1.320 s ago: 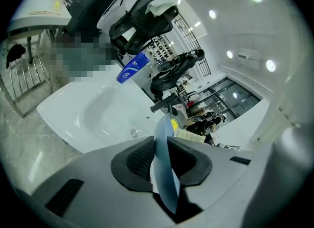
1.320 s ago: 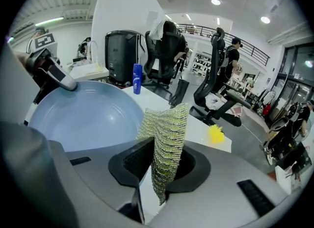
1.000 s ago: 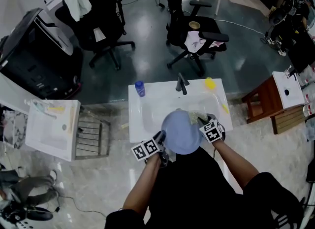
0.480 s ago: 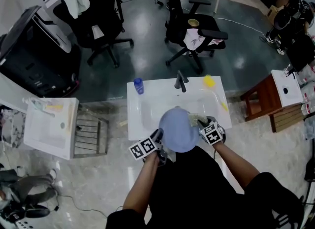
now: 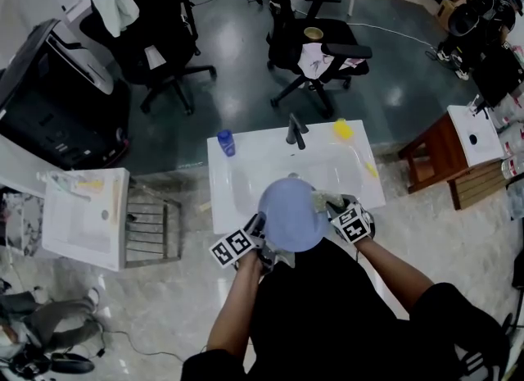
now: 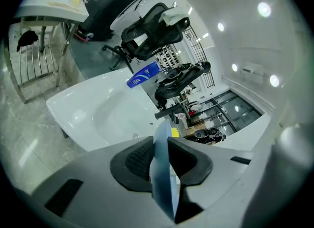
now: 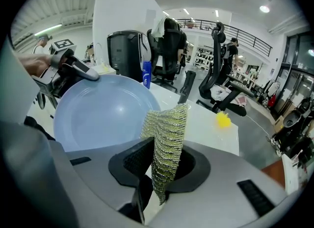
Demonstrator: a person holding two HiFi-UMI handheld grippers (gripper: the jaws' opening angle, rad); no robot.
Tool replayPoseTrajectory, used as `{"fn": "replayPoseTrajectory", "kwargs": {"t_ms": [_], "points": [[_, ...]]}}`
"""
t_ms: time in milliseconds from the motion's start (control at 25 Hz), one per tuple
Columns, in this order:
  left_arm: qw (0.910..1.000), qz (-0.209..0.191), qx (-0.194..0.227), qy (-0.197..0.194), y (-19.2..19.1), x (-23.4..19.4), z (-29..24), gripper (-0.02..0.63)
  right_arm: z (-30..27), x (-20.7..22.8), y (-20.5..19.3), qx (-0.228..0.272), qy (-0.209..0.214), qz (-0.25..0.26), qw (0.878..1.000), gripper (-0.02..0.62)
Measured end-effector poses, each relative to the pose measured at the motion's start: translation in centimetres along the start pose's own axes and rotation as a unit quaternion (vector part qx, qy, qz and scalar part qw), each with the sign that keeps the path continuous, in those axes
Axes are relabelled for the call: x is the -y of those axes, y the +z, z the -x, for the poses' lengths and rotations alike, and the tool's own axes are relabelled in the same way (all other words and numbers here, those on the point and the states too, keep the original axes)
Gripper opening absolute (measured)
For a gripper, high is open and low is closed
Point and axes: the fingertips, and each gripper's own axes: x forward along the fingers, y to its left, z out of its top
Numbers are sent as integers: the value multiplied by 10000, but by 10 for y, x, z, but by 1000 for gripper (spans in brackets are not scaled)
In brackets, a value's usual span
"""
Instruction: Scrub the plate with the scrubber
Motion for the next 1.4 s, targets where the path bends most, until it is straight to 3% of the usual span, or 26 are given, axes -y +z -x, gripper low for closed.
{"fn": "replayPoseTrajectory", "kwargs": {"t_ms": [760,1400], "points": [[9982,564,191,-47,7,-7,-8,81,23,-19,-8,66,135,-175,9997,71],[9973,651,332,-38,17,-8,-18,81,34,-31,-5,234,322,-350,9986,66]]}}
